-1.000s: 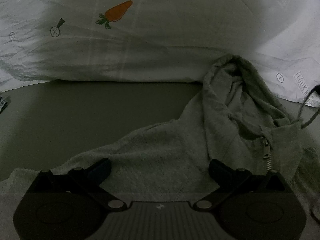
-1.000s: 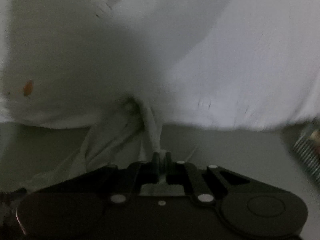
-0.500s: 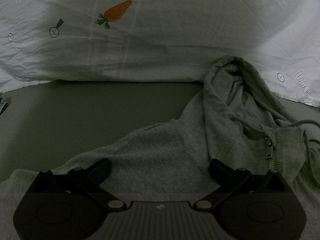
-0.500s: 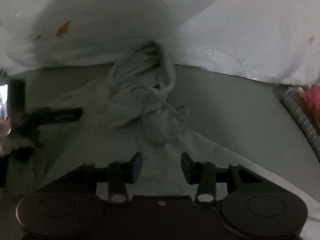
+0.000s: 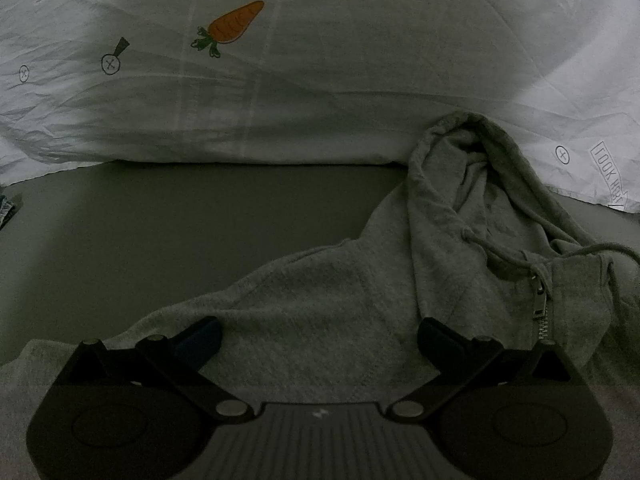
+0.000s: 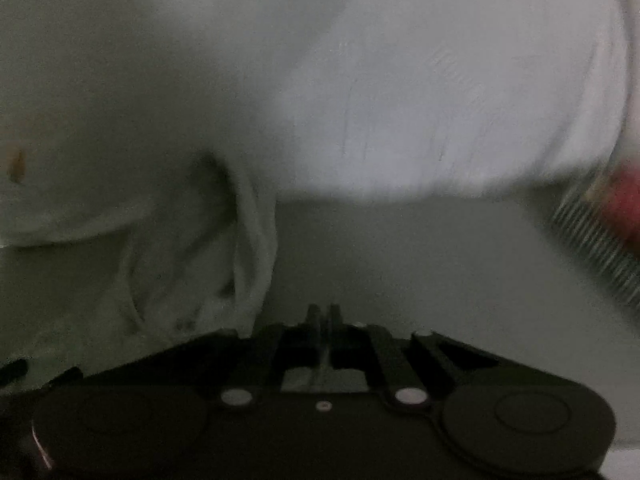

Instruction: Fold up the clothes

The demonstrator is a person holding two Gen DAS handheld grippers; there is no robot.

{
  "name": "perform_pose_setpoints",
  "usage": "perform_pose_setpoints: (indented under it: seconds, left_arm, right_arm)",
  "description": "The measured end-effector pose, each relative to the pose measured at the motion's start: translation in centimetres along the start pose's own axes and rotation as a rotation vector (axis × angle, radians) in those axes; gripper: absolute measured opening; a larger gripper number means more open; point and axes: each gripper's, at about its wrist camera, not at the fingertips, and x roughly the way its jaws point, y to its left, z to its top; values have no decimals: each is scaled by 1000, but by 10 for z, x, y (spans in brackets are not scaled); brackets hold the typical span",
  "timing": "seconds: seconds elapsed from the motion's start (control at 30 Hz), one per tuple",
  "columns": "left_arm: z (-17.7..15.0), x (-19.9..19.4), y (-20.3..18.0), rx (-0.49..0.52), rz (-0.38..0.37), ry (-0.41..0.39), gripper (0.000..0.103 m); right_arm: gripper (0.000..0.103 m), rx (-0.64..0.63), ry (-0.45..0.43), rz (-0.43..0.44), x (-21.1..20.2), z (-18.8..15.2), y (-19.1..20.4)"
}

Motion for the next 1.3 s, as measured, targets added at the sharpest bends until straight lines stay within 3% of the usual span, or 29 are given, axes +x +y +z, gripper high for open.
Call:
perform_pose_setpoints:
  seconds: [0.1,0.17,0.23,0.33,0.4,0.5,0.57,0.67,0.73,0.77,0.8,0.83,1.0,1.13,1.23,1.3]
  left_arm:
    - [0,0,0,1,0,0,103]
    - [0,0,0,1,0,0,103]
    - [0,0,0,2,-1,0,103]
    - [0,0,1,4,0,0,103]
    - [0,0,1,4,0,0,103]
    - [1,0,1,3,1,0,103]
    - [1,0,1,3,1,-1,103]
    - [0,0,2,2,1,-1,103]
    - [0,0,2,2,1,-1,103]
    - [0,0,2,2,1,-1,103]
    - [0,0,2,1,2,-1,103]
    - [0,0,0,-6,11,-1,103]
    - [0,0,0,-8,13,-1,103]
    - [0,1,0,-8,12,-1,103]
    - [0,1,0,-7,13,-1,103]
    - [0,1,0,-7,13,-1,103]
  right_arm:
    - [3,-106,-107,-12,-64,-12,7]
    - [3,-122,-74,8,-96,-32,5]
    - [4,-115,24,52,-112,-55,3]
    - [10,-186,248,125,-105,-93,12]
    - [30,-191,349,165,-94,-101,16]
    - [50,-150,267,159,-89,-86,12]
    - [51,-130,192,133,-82,-71,10]
    - [55,-97,154,69,-50,-50,4]
    - [48,-69,201,34,-23,-42,0]
    - [22,-57,232,21,-7,-40,-2]
    - [4,-62,242,22,0,-38,-3]
    - [3,-73,207,11,-3,-34,-3]
    - [3,-249,-203,-135,-94,-19,7]
    - [4,-393,-368,-170,-148,-36,23]
    - [4,-409,-293,-51,-166,-52,27]
    - [4,-448,-148,129,-170,-73,35]
